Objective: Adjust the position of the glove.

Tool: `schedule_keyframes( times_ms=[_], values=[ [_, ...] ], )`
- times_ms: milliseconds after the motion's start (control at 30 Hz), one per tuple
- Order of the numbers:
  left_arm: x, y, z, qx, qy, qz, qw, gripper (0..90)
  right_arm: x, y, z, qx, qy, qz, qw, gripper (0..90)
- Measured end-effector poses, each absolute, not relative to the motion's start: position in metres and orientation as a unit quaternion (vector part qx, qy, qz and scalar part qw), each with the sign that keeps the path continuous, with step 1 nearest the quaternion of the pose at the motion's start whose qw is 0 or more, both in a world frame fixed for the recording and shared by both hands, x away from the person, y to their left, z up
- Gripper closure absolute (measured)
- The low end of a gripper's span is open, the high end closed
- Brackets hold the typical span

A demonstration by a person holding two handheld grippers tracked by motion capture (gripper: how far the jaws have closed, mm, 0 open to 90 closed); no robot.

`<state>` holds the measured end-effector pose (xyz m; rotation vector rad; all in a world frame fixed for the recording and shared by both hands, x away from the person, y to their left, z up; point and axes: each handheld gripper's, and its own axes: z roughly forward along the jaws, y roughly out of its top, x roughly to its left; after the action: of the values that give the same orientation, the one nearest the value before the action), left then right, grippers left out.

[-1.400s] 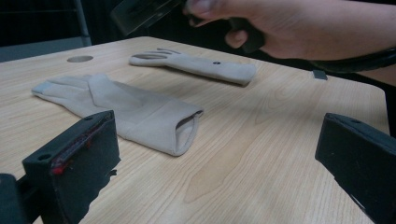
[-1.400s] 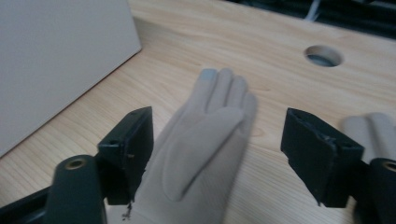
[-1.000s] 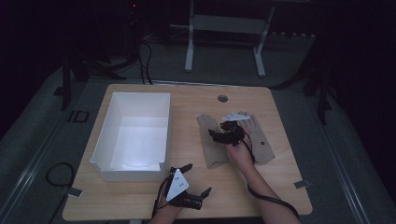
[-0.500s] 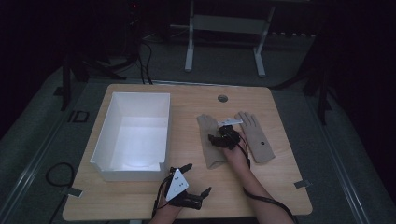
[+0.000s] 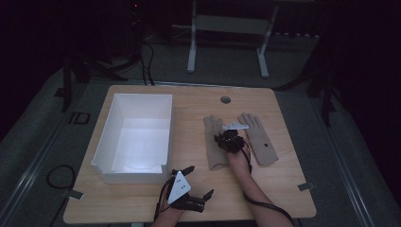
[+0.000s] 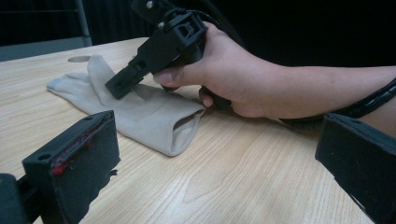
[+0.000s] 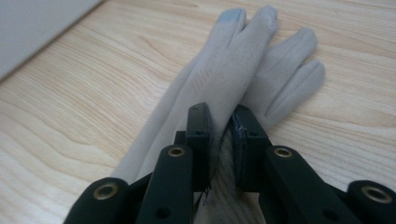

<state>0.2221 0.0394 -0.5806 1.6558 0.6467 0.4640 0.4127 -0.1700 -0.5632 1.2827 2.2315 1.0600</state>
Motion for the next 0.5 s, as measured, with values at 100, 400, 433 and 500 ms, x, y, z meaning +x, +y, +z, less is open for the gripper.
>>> schedule_keyframes(
  times_ms=[100, 400, 433, 500],
  values=[
    [0.222, 0.039, -0.581, 0.717, 0.281, 0.199, 0.607, 0.0, 0.409, -0.173, -0.555, 0.457, 0.781, 0.389, 0.175, 79.8],
    [0.223, 0.039, -0.58, 0.719, 0.281, 0.197, 0.604, 0.0, 0.39, -0.186, -0.514, 0.466, 0.754, 0.42, 0.191, 79.8],
    [0.223, 0.039, -0.58, 0.719, 0.281, 0.197, 0.604, 0.0, 0.387, -0.188, -0.512, 0.47, 0.751, 0.422, 0.193, 79.8],
    [0.223, 0.039, -0.58, 0.72, 0.28, 0.198, 0.603, 0.0, 0.382, -0.193, -0.511, 0.473, 0.749, 0.418, 0.2, 79.8]
  ],
)
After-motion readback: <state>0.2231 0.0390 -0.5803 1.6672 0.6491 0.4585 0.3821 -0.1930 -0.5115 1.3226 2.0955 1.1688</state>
